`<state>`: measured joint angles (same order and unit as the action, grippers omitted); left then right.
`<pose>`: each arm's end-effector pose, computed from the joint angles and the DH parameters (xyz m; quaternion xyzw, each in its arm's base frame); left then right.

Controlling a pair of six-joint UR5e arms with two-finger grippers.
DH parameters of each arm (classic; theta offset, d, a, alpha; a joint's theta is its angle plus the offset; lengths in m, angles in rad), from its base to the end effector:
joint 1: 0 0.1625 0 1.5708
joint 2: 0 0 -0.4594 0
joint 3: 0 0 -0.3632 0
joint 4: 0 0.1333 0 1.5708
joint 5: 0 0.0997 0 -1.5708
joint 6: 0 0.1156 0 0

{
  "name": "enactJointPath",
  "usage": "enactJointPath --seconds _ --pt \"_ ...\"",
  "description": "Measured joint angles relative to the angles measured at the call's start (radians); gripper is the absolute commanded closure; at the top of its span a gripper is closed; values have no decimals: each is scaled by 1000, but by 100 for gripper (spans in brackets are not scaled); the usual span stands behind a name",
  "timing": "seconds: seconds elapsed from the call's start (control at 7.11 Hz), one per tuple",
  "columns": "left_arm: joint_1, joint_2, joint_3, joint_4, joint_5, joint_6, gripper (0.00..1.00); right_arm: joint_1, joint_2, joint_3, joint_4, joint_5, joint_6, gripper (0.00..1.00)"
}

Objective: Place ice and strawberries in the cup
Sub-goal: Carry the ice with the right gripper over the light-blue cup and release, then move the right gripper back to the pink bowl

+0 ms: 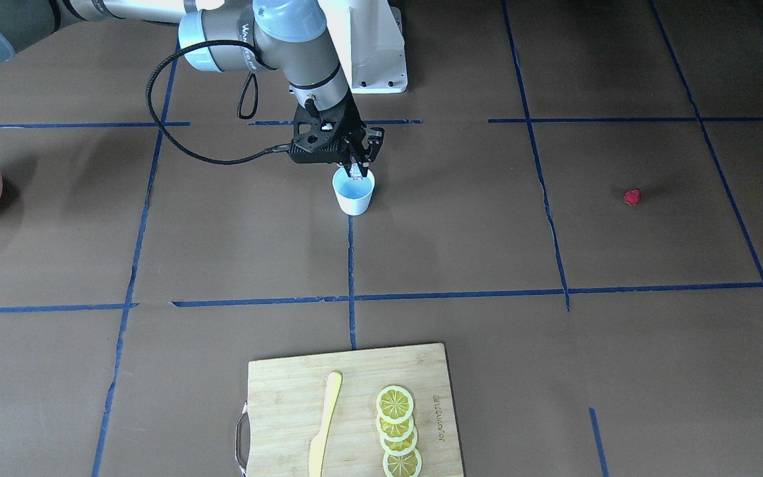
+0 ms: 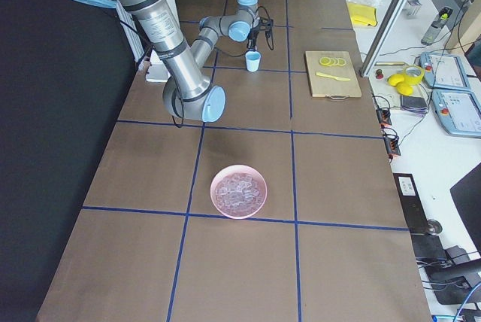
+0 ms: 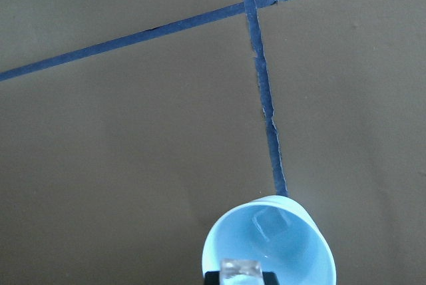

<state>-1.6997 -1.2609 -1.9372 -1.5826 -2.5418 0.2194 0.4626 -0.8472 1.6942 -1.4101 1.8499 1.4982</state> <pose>-0.0795 -0.3189 0.6378 0.1106 0.4541 0.0559 0.8823 -0.5739 -0.3996 0.2097 0.0089 -0.4933 0.1022 0.8638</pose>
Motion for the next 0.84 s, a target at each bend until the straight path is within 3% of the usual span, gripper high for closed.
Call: enactJointPath --seconds 0.14,0.56,0.84 --pt "0 0 0 0 0 0 0 0 -1 -3 -1 -1 -1 38" --pt "0 0 0 1 -1 0 0 20 -4 1 -6 7 -2 38" --pt "0 1 0 1 0 0 0 137 -106 95 -23 112 -47 37"
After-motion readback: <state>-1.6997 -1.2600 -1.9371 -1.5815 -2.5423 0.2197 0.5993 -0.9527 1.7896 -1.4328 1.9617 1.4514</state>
